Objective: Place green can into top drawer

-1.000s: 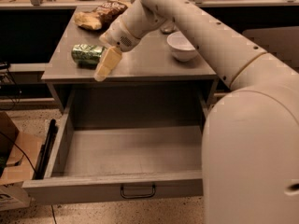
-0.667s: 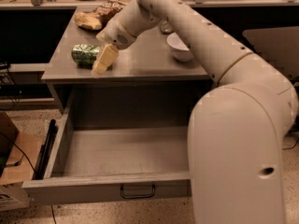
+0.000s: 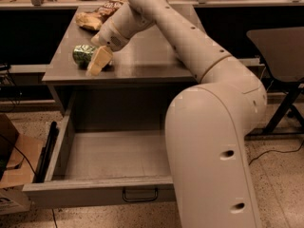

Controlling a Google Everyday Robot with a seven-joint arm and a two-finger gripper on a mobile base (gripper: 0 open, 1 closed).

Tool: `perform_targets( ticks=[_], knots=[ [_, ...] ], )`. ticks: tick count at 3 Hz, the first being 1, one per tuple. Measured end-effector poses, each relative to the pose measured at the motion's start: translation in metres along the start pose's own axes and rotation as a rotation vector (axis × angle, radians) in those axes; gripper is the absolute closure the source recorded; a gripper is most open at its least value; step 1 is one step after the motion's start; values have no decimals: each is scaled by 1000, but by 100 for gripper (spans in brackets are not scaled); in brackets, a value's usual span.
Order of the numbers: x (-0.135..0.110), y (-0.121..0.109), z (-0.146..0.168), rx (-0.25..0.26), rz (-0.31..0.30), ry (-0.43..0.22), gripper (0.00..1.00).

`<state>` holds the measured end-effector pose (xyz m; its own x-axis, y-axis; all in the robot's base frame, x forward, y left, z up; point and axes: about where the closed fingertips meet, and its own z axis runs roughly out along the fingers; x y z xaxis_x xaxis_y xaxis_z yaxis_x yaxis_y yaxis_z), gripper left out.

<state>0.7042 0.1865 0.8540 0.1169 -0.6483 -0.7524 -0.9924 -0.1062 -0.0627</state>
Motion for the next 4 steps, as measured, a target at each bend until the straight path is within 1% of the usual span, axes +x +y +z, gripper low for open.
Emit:
perform_targets(
  ticks=[1,2,3,4],
  knots=[
    [-2,-5,7,4,-4,35,19],
    [-2,-5,11,1,-3,56,42],
    [-2,-5,11,1,-3,57,65],
    [-8,5,2,-3,-46,27,89]
  ],
)
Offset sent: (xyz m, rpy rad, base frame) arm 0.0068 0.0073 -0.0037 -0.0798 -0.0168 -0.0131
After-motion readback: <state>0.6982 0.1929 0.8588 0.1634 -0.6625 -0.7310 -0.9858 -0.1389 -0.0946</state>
